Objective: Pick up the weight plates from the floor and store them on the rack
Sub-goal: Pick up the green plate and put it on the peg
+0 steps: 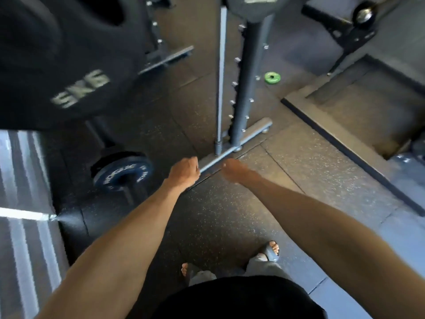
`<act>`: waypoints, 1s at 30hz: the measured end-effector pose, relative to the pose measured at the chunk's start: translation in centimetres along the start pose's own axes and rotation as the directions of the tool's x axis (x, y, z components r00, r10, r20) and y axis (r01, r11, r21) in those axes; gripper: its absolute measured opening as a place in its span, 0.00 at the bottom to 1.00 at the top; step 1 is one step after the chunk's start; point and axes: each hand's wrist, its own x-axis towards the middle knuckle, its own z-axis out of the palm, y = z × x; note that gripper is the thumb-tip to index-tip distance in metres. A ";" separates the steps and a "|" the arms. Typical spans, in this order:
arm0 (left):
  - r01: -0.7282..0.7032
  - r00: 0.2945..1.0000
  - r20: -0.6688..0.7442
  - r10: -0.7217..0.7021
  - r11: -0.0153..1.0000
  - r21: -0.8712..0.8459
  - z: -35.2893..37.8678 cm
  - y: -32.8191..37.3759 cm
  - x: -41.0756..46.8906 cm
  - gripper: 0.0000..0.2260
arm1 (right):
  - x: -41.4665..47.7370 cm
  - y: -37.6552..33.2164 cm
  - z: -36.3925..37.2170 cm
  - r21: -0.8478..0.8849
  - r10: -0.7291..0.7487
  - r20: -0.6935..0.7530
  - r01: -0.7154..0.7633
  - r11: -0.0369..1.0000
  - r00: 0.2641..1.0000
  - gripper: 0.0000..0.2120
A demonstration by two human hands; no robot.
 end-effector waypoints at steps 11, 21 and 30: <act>-0.281 0.848 0.482 0.220 0.958 0.056 10.3 32.4 8.4 0.08 | -7.6 31.1 -8.2 0.140 0.352 -0.072 -0.340 0.930 0.933 0.15; -0.168 0.821 0.515 0.247 0.966 -0.196 14.8 49.7 19.7 0.07 | -3.2 46.7 -15.5 0.217 0.481 0.020 -0.473 0.854 0.877 0.15; 0.089 0.879 0.473 0.064 0.951 -0.295 10.9 51.2 30.5 0.07 | 11.1 51.1 -27.1 0.008 0.314 0.135 -0.318 0.948 0.940 0.16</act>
